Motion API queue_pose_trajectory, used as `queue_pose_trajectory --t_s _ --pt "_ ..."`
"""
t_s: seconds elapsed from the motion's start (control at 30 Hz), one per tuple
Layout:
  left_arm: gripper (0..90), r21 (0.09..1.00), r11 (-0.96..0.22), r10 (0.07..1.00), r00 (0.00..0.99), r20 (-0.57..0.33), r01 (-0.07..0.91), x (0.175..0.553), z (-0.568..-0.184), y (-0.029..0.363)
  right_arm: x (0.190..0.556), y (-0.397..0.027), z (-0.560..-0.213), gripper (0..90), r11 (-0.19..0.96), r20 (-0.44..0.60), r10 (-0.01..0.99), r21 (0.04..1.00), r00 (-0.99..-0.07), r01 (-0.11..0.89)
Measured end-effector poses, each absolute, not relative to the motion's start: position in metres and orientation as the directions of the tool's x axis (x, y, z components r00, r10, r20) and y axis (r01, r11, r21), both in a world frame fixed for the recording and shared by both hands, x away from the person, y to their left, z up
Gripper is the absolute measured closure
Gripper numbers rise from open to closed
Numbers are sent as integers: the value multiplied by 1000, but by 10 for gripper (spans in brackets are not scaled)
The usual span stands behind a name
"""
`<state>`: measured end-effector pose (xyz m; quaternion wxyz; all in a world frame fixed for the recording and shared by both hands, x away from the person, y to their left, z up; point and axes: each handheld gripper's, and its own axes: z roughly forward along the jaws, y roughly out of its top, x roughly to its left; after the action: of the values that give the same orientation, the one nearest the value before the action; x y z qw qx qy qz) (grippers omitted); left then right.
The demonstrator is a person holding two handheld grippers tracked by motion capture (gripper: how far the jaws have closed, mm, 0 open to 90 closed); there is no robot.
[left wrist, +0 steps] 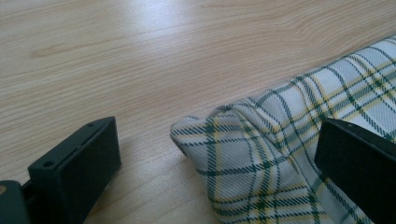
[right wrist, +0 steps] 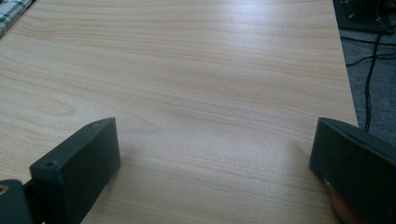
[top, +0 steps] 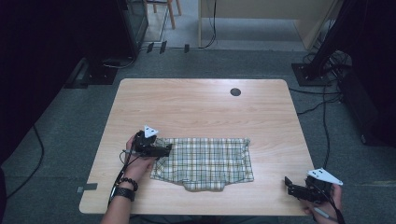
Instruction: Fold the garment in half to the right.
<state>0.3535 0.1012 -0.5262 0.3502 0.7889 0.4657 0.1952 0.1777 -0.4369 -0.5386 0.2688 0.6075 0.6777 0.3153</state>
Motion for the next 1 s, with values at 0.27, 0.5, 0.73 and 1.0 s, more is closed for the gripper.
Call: queue_pose_trajectory --t_s 0.27,0.5,0.73,1.0 --pt "5 734 -320 871 490 -19 599 354 -526 101 177 -437 -535 42 34 30 996 768 -89 640" --pt "5 734 -320 871 490 -20 599 353 -526 101 182 -423 -512 41 18 72 989 805 -128 593" --pt "5 734 -320 871 491 -21 599 354 -526 101 196 -387 -492 39 59 79 972 826 -219 560" --pt "5 735 -320 870 492 -22 598 354 -526 102 210 -327 -481 39 151 53 937 831 -346 535"
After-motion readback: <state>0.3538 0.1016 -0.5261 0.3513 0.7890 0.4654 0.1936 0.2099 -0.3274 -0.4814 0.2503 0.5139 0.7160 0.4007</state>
